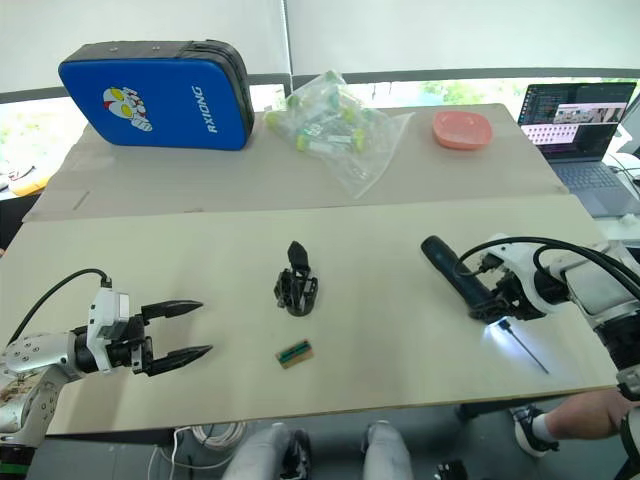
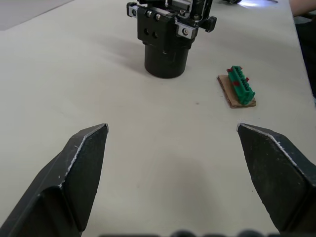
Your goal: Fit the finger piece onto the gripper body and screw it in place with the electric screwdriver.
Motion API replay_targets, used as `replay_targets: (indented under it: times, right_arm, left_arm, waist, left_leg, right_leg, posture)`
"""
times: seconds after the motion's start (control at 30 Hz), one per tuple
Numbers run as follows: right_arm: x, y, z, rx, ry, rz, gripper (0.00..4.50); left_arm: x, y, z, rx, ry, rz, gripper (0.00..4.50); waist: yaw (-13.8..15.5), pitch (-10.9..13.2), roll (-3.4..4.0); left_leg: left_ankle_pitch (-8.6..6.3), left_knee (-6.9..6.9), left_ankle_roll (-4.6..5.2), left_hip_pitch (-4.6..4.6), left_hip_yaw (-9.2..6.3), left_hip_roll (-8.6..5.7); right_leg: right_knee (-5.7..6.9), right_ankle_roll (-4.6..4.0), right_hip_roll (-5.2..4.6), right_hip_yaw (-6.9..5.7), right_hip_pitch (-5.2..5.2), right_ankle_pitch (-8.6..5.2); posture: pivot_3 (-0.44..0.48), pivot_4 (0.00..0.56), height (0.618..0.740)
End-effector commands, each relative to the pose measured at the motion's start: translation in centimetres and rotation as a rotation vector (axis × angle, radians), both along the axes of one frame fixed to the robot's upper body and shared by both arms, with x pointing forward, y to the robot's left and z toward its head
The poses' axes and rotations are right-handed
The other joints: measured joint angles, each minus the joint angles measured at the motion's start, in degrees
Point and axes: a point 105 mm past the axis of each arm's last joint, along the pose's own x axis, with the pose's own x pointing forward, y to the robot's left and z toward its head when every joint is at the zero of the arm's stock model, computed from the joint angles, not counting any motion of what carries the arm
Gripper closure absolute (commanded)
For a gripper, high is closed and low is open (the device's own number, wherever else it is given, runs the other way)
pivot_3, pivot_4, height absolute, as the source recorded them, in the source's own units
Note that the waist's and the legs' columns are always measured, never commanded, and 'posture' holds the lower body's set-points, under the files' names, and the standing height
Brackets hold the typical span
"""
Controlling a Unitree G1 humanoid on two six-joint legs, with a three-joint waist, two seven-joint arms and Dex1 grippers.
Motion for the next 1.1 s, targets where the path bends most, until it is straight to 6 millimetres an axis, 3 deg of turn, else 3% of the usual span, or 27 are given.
replay_targets:
  times: [0.03, 0.17, 0.2, 0.43, 0.5, 0.57, 0.7, 0.8, 0.97, 1.1]
  right_arm:
    - [0.8, 0.0, 1.2, 0.006, -0.049, -0.003, 1.52]
    - [1.2, -0.3, 2.3, 0.013, -0.099, -0.013, 0.21]
    - [1.2, -0.5, 2.6, 0.012, -0.109, -0.015, 0.10]
    - [-0.2, -1.8, 8.2, 0.112, -0.280, 0.034, 0.10]
    - [-1.4, -0.2, 11.1, 0.241, -0.429, 0.245, 0.10]
    - [-2.6, 0.9, 12.5, 0.307, -0.547, 0.394, 0.10]
    - [-4.7, 3.7, 11.7, 0.312, -0.715, 0.677, 0.10]
    - [-5.6, 5.9, 10.9, 0.396, -0.788, 0.755, 0.10]
    - [-6.3, 6.7, 8.4, 0.394, -0.783, 0.806, 0.10]
    - [-6.3, 6.6, 7.7, 0.386, -0.788, 0.812, 0.10]
  left_arm:
    - [0.4, 0.7, 0.2, 0.033, -0.034, 0.045, 0.00]
    - [0.9, 1.0, -0.5, 0.080, -0.023, 0.090, 0.00]
    - [1.0, 1.2, -0.6, 0.091, -0.017, 0.102, 0.00]
    - [0.8, 3.8, -1.0, 0.191, -0.063, 0.185, 0.00]
    - [0.3, 5.1, -0.8, 0.219, -0.057, 0.219, 0.00]
    - [0.0, 6.0, -0.7, 0.233, -0.055, 0.239, 0.00]
    - [-0.8, 7.8, -0.5, 0.275, -0.054, 0.290, 0.00]
    - [-1.4, 8.6, -1.0, 0.285, -0.042, 0.320, 0.00]
    - [-2.2, 8.9, -1.4, 0.292, -0.027, 0.331, 0.00]
    - [-2.1, 8.5, -0.8, 0.282, -0.044, 0.337, 0.00]
  waist:
    - [0.00, 0.00, 0.00]
    - [-0.07, -0.01, 0.00]
    - [-0.07, 0.00, 0.00]
    - [0.43, -0.01, 0.00]
    - [0.48, -0.03, -0.06]
    - [0.38, -0.03, -0.06]
    - [0.44, -0.10, -0.24]
    - [0.48, -0.10, -0.24]
    - [0.92, -0.08, -0.27]
    - [1.23, -0.07, -0.28]
  left_leg:
    - [0.00, 0.00, 0.00, 0.00, 0.00, 0.00]
    - [0.01, 0.04, -0.02, 0.01, 0.01, 0.01]
    - [0.01, 0.05, -0.02, 0.01, 0.01, 0.01]
    - [-0.01, 0.05, 0.00, 0.01, 0.06, 0.00]
    - [-0.01, 0.04, 0.00, 0.01, 0.06, 0.02]
    - [-0.02, 0.00, -0.01, 0.08, 0.07, 0.05]
    - [-0.15, -0.01, -0.14, 0.38, 0.11, 0.08]
    - [-0.37, 0.00, 0.06, 0.43, 0.14, 0.07]
    - [-0.41, 0.04, -0.09, 0.46, 0.14, 0.07]
    - [-0.45, 0.05, -0.10, 0.61, 0.14, 0.06]
  right_leg:
    - [0.01, 0.00, 0.00, 0.00, 0.00, 0.00]
    - [0.04, -0.02, 0.01, 0.01, 0.00, 0.05]
    - [0.05, -0.02, 0.01, 0.01, 0.00, 0.05]
    - [0.02, -0.01, 0.00, 0.01, -0.01, 0.06]
    - [0.01, -0.01, 0.01, 0.00, -0.02, 0.06]
    - [-0.01, 0.00, 0.06, -0.02, 0.04, 0.06]
    - [0.07, 0.02, 0.05, -0.01, 0.26, 0.06]
    - [0.09, 0.13, 0.01, 0.04, 0.26, 0.10]
    - [0.07, 0.12, -0.03, 0.03, 0.21, 0.17]
    - [0.04, -0.06, -0.05, 0.02, 0.18, 0.27]
  posture:
    - [0.000, 0.150, 0.740]
    - [0.000, 0.150, 0.740]
    - [0.000, 0.150, 0.740]
    - [0.000, 0.150, 0.740]
    - [0.000, 0.150, 0.740]
    - [0.000, 0.150, 0.740]
    - [0.000, 0.150, 0.740]
    - [0.000, 0.150, 0.740]
    - [0.000, 0.150, 0.740]
    - [0.000, 0.150, 0.740]
